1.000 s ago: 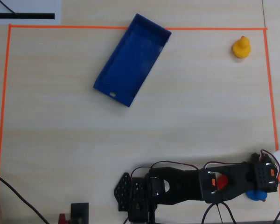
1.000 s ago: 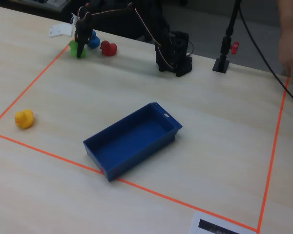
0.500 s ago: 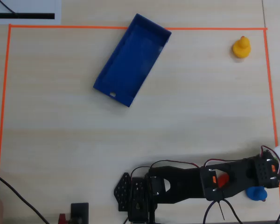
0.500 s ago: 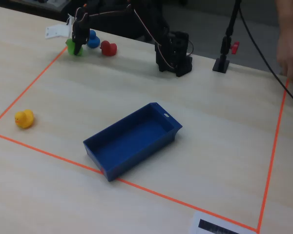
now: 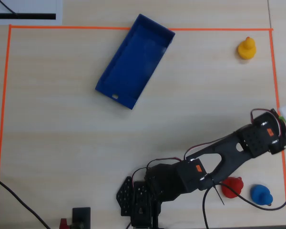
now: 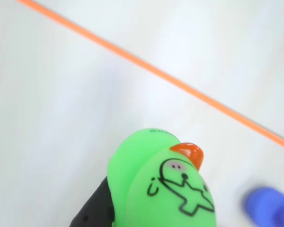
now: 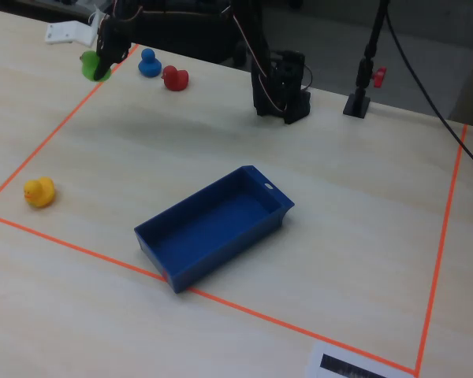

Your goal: Grasp green duck and put it into box.

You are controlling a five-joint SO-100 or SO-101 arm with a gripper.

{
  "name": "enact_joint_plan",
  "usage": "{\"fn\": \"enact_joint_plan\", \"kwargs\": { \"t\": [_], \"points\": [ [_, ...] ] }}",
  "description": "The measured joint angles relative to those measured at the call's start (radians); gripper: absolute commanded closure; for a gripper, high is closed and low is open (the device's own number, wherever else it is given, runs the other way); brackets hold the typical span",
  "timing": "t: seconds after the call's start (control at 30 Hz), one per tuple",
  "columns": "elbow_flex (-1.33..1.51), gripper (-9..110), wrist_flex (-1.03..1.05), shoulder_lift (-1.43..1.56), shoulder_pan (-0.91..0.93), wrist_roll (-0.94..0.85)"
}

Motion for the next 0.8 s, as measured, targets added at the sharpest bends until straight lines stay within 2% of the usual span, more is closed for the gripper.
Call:
{"fn": "enact_joint_plan", "kwargs": {
  "t": [0.23,0.63,0.8],
  "points": [
    [0.055,101,0.141,0.242,-0.293,0.087],
    [0.428,101,0.107,0.641,-0.839,0.156],
    [0.528,101,0.067,0.684,-1.052,0.192]
  ]
}}
